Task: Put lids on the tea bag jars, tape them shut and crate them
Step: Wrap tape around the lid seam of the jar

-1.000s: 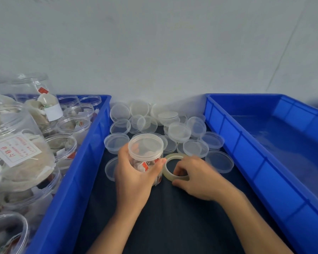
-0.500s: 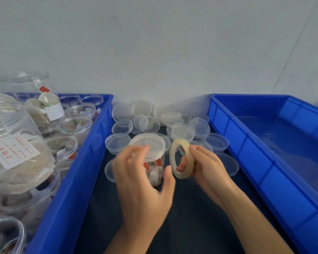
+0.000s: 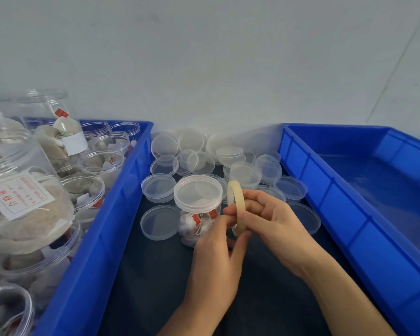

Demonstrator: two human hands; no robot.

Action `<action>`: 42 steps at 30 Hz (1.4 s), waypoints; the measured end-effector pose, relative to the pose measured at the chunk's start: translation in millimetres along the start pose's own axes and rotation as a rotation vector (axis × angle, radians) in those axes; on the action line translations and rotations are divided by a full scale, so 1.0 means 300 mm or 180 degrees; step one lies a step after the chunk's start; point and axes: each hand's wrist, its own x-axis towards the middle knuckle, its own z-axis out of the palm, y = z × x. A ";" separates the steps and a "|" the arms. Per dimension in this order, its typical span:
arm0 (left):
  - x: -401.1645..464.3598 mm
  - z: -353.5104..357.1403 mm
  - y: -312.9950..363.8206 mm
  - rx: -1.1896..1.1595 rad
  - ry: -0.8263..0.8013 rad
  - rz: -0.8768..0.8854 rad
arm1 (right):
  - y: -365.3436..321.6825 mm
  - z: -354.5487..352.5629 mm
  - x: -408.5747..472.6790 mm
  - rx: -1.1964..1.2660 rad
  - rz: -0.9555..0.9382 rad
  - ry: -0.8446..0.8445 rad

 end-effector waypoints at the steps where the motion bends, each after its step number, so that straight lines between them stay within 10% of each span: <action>1: 0.001 0.002 -0.003 -0.0064 0.0042 -0.0044 | -0.004 0.009 0.001 -0.0065 0.0002 0.0035; 8: -0.006 -0.027 -0.009 0.0030 -0.0004 0.0079 | -0.026 0.086 0.036 -0.0145 0.0134 0.0806; 21: 0.018 -0.094 -0.001 0.0227 0.0979 0.0399 | -0.030 0.064 0.000 0.0116 0.0063 0.0398; 34: 0.055 -0.023 0.050 -0.2127 0.0320 -0.1286 | 0.005 0.001 -0.054 -0.0334 -0.0073 -0.0593; 42: 0.037 -0.009 0.025 -0.2060 -0.0401 -0.0803 | 0.000 0.030 0.003 -0.0218 0.0451 0.0717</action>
